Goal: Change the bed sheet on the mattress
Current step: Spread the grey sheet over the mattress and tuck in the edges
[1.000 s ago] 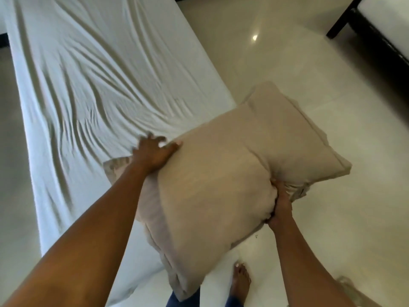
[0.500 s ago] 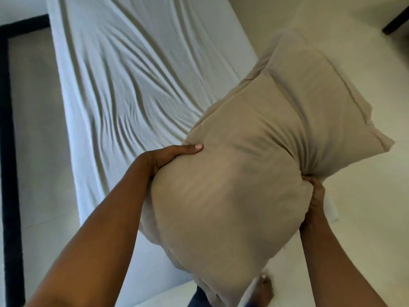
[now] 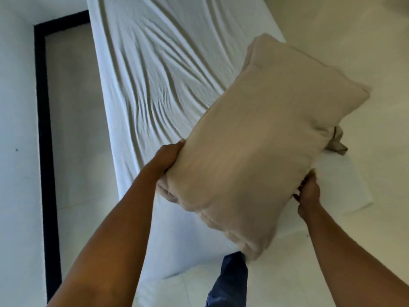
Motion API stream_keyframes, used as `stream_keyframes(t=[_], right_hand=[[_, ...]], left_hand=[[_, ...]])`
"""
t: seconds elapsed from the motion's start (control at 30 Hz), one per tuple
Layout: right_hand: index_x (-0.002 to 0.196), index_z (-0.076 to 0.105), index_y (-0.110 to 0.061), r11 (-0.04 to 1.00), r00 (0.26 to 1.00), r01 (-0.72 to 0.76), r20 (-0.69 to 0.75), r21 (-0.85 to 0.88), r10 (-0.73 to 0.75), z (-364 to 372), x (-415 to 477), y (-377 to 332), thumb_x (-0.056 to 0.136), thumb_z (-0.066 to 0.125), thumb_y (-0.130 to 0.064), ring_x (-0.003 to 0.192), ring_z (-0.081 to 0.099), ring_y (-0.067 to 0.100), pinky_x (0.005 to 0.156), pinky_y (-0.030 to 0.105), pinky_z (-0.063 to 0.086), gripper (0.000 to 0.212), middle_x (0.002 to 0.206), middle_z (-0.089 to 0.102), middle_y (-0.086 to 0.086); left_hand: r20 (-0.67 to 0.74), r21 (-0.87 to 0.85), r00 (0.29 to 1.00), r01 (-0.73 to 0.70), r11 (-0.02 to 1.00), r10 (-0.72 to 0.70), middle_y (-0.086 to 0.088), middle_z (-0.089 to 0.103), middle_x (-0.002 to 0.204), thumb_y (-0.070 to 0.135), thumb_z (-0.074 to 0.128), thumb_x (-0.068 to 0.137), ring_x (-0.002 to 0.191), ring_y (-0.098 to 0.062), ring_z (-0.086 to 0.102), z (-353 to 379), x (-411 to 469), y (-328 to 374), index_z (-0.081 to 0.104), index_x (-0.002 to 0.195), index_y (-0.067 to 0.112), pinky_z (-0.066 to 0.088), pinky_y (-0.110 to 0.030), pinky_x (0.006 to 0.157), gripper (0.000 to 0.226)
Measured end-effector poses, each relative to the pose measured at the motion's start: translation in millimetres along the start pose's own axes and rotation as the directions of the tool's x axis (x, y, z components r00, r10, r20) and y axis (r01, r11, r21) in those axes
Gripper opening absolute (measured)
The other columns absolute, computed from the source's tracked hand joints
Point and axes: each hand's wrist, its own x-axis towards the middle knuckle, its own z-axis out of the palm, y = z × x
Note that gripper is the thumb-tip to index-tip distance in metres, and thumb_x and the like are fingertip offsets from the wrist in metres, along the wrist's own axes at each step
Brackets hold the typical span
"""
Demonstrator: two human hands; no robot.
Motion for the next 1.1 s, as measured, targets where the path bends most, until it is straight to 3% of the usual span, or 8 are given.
stream_keyframes(t=[0.2,0.3,0.4,0.6,0.7,0.8,0.97,1.1], right_hand=[[0.137,0.055,-0.036,0.937,0.968,0.05,0.247,-0.345,0.04,-17.3,-34.7,167.9,0.102,0.047,-0.042,0.121,0.059,0.023,0.105,0.046,0.047,0.036,0.13,0.063,-0.005],[0.155,0.033,-0.024,0.905,0.959,0.089,0.282,-0.417,0.036,-6.1,-110.9,213.4,0.097,0.062,-0.024,0.129,0.055,0.023,0.108,0.043,0.047,0.064,0.144,0.053,0.0],[0.156,0.032,-0.015,0.751,0.942,0.117,0.313,-0.65,0.124,10.7,-171.2,252.0,0.097,0.065,-0.026,0.135,0.048,0.027,0.109,0.04,0.042,0.069,0.151,0.046,0.006],[0.133,0.058,-0.017,0.426,0.865,0.401,0.488,-0.811,0.115,90.9,-255.6,292.4,0.09,0.06,-0.027,0.123,0.06,0.031,0.099,0.034,0.049,0.045,0.126,0.067,0.009],[0.111,0.065,-0.015,0.283,0.9,0.434,0.422,-0.855,-0.108,150.8,-257.8,272.8,0.09,0.057,-0.028,0.107,0.067,0.032,0.086,0.033,0.051,0.026,0.109,0.071,0.01],[0.099,0.066,-0.014,0.212,0.805,0.574,0.498,-0.791,-0.322,223.2,-230.2,256.6,0.087,0.057,-0.026,0.099,0.067,0.035,0.078,0.034,0.049,0.019,0.101,0.069,0.011],[0.131,0.055,-0.015,0.329,0.692,0.719,0.579,-0.613,-0.431,391.0,-199.6,252.6,0.079,0.077,-0.05,0.112,0.055,0.03,0.095,0.043,0.047,0.067,0.123,0.058,0.008],[0.095,0.058,-0.017,0.271,0.632,0.701,0.399,-0.659,-0.665,467.7,-208.2,273.2,0.087,0.075,-0.032,0.089,0.056,0.028,0.08,0.041,0.043,0.024,0.094,0.059,0.004]], left_hand=[[0.006,0.19,0.999,0.051,0.98,-0.053,-0.014,0.061,0.131,0.065,0.034,0.099,0.116,-0.033,0.059,-6.0,-18.9,-139.2,0.054,0.141,0.008,0.046,-0.043,0.096,0.073],[0.252,0.781,0.967,-0.231,0.58,0.046,-0.021,0.006,0.167,0.086,0.038,0.077,0.149,-0.05,0.015,9.4,-37.2,-262.7,0.013,0.161,0.034,0.03,-0.061,0.115,0.102],[0.285,0.878,0.957,-0.283,0.387,0.054,-0.018,-0.032,0.161,0.066,0.06,0.082,0.148,-0.055,-0.012,14.8,-82.1,-329.0,-0.036,0.144,0.049,0.022,-0.068,0.116,0.116],[0.379,0.887,0.925,-0.372,0.274,0.028,-0.01,-0.018,0.167,0.036,0.055,0.096,0.146,-0.049,0.019,-19.9,-108.0,-334.2,-0.008,0.156,0.048,0.046,-0.053,0.104,0.088],[0.401,0.851,0.908,-0.417,0.318,0.118,-0.015,0.024,0.164,0.028,0.052,0.094,0.13,-0.041,0.05,-43.7,-105.5,-338.1,0.027,0.156,0.04,0.048,-0.042,0.1,0.068],[0.233,0.678,0.921,-0.384,0.627,0.312,0.002,0.077,0.097,0.036,0.055,0.085,0.09,-0.022,0.072,-80.5,-75.7,-331.6,0.073,0.106,0.039,0.057,-0.031,0.08,0.028],[0.071,0.594,0.92,-0.349,0.725,0.384,-0.005,0.075,0.084,0.028,0.059,0.092,0.084,-0.033,0.069,-148.1,17.9,-317.2,0.073,0.094,0.026,0.054,-0.035,0.07,0.015],[0.061,0.473,0.923,-0.363,0.803,0.381,0.004,0.075,0.076,0.024,0.056,0.087,0.072,-0.021,0.071,-218.8,69.3,-326.0,0.073,0.091,0.026,0.058,-0.035,0.071,0.017]])
